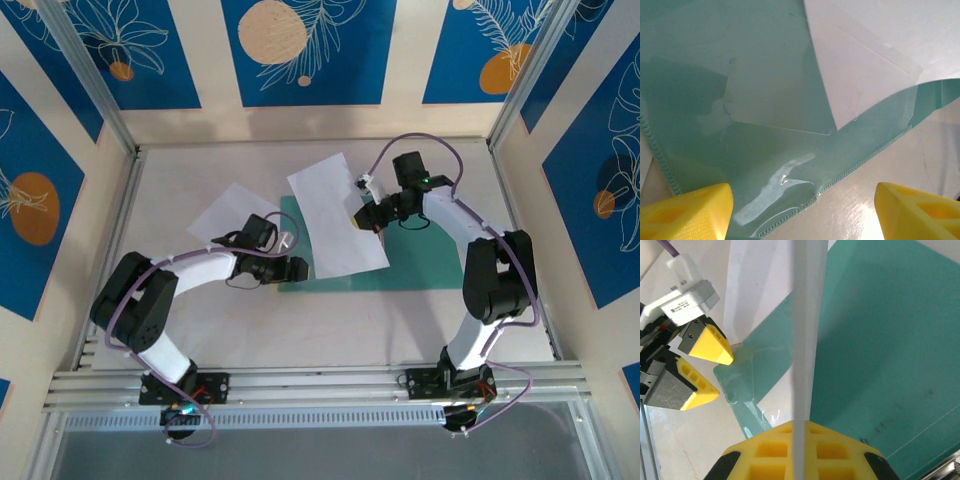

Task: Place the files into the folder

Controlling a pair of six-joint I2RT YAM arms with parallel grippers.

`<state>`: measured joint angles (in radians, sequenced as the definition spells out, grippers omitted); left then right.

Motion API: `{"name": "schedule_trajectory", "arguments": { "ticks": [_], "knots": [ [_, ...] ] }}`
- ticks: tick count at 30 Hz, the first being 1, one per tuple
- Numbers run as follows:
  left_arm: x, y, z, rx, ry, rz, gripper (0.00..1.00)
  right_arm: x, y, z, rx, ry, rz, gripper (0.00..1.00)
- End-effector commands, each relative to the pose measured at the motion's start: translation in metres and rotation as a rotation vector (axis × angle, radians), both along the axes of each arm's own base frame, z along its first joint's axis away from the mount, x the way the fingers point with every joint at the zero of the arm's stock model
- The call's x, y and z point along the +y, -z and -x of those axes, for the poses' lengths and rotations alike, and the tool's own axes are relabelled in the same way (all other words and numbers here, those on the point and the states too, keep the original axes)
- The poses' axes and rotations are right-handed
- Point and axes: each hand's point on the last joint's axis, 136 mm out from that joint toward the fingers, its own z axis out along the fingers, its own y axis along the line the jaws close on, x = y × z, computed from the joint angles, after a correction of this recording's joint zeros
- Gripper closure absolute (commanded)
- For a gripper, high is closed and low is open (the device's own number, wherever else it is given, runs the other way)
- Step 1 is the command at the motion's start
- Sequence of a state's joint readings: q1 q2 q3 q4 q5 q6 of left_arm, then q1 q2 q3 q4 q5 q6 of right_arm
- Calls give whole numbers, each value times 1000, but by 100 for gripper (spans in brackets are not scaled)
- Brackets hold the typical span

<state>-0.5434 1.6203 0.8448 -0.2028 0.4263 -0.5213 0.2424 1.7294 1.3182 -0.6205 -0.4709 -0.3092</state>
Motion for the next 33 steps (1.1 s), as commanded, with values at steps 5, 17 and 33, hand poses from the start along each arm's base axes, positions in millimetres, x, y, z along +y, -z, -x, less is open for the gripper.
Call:
{"name": "schedule_trajectory", "arguments": {
  "ticks": [5,17,33],
  "knots": [
    [-1,-4,-3,21,2,12,25,2,-11,7,-4,-19,-36,96],
    [-1,-2,-3,27,4,7,25,5,10,7,59,-14,-72,96],
    [-2,-1,-3,33,4,7,25,-1,42,-9,173,64,-81,95]
  ]
}}
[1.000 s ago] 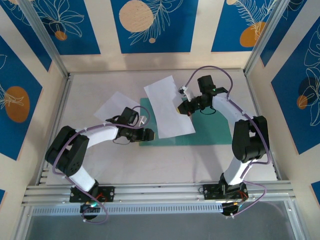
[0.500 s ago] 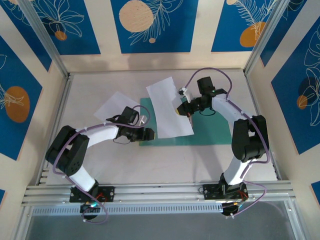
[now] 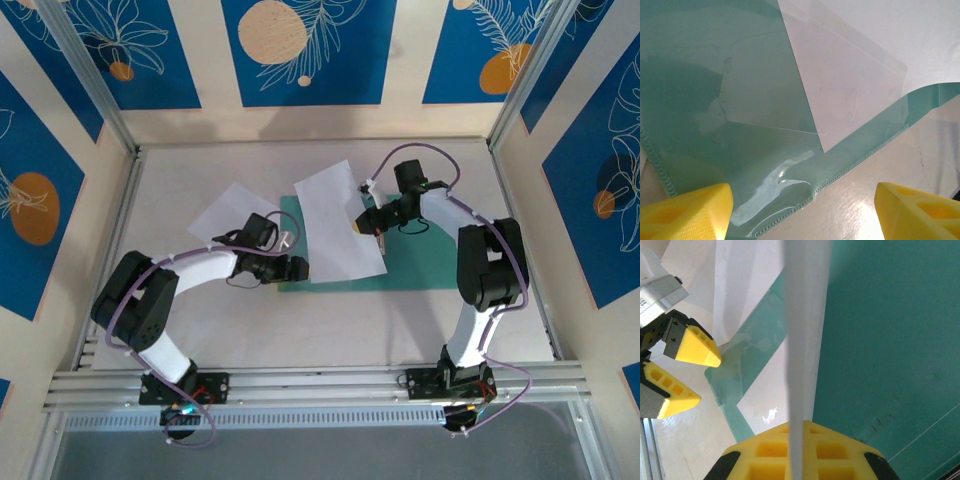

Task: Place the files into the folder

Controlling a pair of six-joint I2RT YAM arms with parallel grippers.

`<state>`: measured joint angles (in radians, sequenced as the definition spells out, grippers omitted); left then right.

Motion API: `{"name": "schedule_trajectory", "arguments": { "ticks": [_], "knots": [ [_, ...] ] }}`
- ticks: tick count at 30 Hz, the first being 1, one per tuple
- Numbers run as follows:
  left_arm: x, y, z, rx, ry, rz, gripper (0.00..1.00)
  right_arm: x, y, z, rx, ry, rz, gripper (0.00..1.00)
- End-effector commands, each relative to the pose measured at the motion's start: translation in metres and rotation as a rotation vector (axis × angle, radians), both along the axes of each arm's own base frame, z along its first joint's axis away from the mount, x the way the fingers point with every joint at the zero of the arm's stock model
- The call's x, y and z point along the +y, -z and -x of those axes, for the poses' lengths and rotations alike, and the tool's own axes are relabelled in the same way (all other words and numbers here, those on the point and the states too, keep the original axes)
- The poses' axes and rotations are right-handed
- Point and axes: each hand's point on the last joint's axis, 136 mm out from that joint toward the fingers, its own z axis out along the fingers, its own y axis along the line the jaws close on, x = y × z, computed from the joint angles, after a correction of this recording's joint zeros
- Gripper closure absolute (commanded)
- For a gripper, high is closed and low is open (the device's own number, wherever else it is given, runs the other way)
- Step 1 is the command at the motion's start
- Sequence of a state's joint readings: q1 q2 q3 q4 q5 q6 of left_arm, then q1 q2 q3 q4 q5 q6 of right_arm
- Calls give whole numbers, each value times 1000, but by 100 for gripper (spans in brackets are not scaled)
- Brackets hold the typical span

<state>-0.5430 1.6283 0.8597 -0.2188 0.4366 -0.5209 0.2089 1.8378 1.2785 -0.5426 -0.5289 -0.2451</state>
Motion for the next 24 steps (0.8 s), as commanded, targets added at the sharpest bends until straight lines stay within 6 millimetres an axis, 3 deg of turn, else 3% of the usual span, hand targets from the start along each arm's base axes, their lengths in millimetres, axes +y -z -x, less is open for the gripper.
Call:
{"name": "schedule_trajectory", "arguments": {
  "ticks": [1,12,24],
  "knots": [
    [0,0,-3,21,-1,4,25,2,1,-2,49,22,-31,95],
    [-1,-2,-3,19,2,8,22,12,12,0,225,85,-57,93],
    [-1,-3,-7,12,-2,0,18,13,26,-12,259,157,0,93]
  ]
}}
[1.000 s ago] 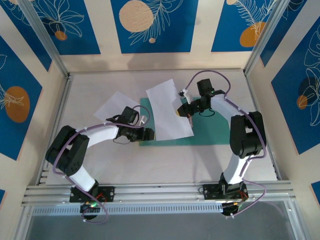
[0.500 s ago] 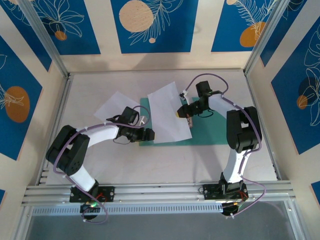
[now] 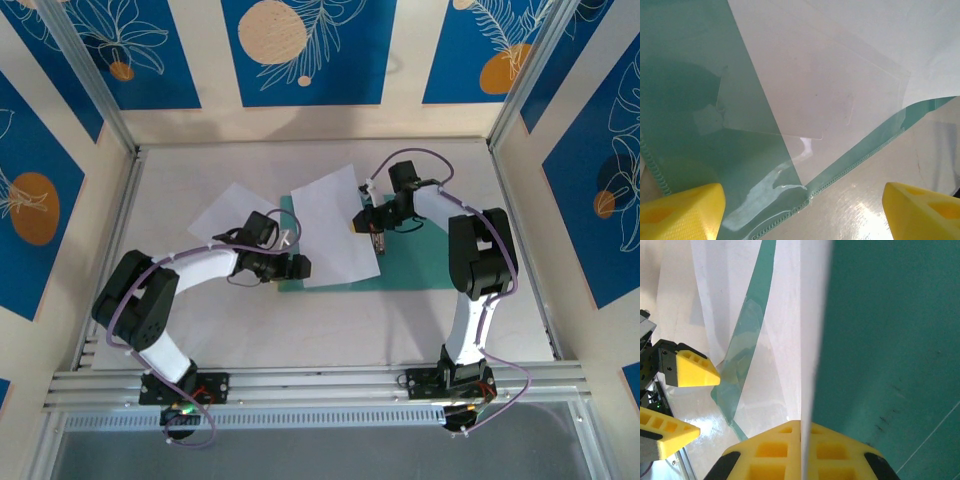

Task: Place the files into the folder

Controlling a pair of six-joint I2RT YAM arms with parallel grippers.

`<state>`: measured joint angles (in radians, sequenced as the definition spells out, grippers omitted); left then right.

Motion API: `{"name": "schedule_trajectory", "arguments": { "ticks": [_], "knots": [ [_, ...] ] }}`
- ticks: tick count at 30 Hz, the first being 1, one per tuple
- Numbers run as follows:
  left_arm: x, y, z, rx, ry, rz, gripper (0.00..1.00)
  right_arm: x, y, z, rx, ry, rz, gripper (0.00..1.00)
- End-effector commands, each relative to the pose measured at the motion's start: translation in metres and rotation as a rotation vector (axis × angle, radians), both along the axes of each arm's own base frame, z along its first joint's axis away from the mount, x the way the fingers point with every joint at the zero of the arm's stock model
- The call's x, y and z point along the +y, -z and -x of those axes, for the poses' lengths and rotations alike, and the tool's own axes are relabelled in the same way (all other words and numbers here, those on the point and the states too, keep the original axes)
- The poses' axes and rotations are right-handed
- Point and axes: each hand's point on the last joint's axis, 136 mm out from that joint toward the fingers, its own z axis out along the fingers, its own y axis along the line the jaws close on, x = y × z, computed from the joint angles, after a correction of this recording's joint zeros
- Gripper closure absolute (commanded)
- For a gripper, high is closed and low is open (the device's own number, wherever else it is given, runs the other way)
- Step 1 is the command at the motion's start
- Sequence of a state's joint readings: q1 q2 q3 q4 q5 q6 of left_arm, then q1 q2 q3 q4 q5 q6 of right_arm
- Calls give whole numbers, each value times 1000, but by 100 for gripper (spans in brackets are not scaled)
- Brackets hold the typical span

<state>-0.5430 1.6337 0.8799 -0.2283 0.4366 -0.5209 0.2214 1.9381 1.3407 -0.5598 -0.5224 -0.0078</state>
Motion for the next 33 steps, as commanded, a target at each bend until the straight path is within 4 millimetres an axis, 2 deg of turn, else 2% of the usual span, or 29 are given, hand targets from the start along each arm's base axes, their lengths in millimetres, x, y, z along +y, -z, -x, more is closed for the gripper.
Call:
{"name": "schedule_trajectory", "arguments": {
  "ticks": [1,12,22,33],
  "knots": [
    [1,0,-3,17,-2,-1,18,6,6,-3,34,12,9,93],
    [3,4,-1,16,0,-4,18,8,13,-5,78,69,29,93],
    [3,1,1,13,4,-1,18,-1,11,-13,71,106,67,93],
    [4,1,2,14,-7,3,18,2,13,-16,69,103,78,93]
  ]
}}
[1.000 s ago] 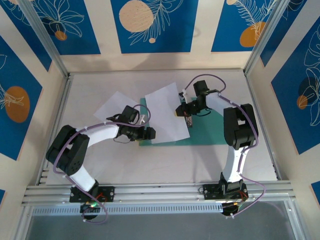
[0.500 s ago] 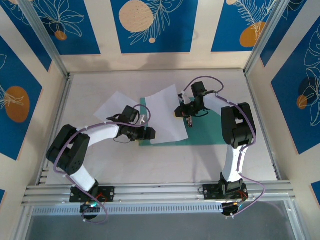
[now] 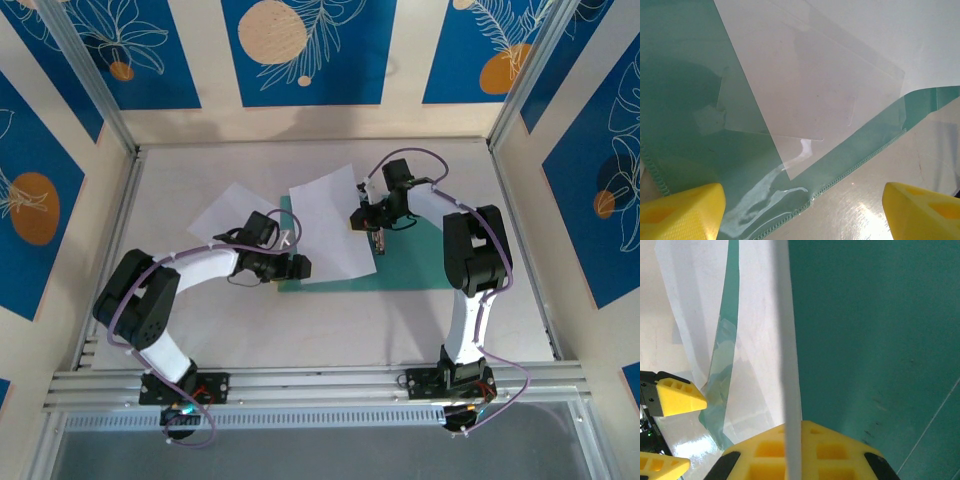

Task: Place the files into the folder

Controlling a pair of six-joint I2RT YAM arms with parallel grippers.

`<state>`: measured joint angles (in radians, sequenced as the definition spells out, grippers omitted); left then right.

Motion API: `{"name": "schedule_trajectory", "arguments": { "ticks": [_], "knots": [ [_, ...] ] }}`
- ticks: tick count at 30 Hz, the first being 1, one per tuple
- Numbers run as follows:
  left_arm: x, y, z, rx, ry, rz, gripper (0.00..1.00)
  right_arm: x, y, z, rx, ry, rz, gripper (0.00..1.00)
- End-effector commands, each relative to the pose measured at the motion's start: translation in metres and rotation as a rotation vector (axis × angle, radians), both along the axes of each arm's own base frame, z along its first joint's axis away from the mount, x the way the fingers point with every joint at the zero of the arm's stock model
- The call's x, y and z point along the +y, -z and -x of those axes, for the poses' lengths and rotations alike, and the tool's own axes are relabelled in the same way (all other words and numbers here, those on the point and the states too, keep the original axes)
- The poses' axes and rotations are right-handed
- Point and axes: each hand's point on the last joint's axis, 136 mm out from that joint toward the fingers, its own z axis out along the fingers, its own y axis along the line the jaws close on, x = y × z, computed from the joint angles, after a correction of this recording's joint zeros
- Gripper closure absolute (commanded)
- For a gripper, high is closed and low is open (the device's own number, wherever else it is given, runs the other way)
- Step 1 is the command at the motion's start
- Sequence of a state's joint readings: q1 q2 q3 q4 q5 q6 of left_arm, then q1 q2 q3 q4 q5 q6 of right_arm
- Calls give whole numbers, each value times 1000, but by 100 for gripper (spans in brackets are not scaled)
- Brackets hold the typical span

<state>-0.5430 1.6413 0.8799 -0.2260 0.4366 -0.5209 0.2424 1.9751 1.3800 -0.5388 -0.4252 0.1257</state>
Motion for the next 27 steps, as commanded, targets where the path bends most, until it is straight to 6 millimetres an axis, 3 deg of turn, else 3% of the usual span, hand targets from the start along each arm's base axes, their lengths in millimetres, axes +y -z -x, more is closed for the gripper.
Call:
{"name": "schedule_trajectory", "arguments": {
  "ticks": [1,15,27],
  "knots": [
    [4,-1,2,11,-8,6,18,2,1,1,20,-3,9,93],
    [6,1,2,13,-11,2,18,19,7,12,77,28,8,93],
    [7,0,2,9,-13,5,18,16,15,15,99,68,52,92]
  ]
}}
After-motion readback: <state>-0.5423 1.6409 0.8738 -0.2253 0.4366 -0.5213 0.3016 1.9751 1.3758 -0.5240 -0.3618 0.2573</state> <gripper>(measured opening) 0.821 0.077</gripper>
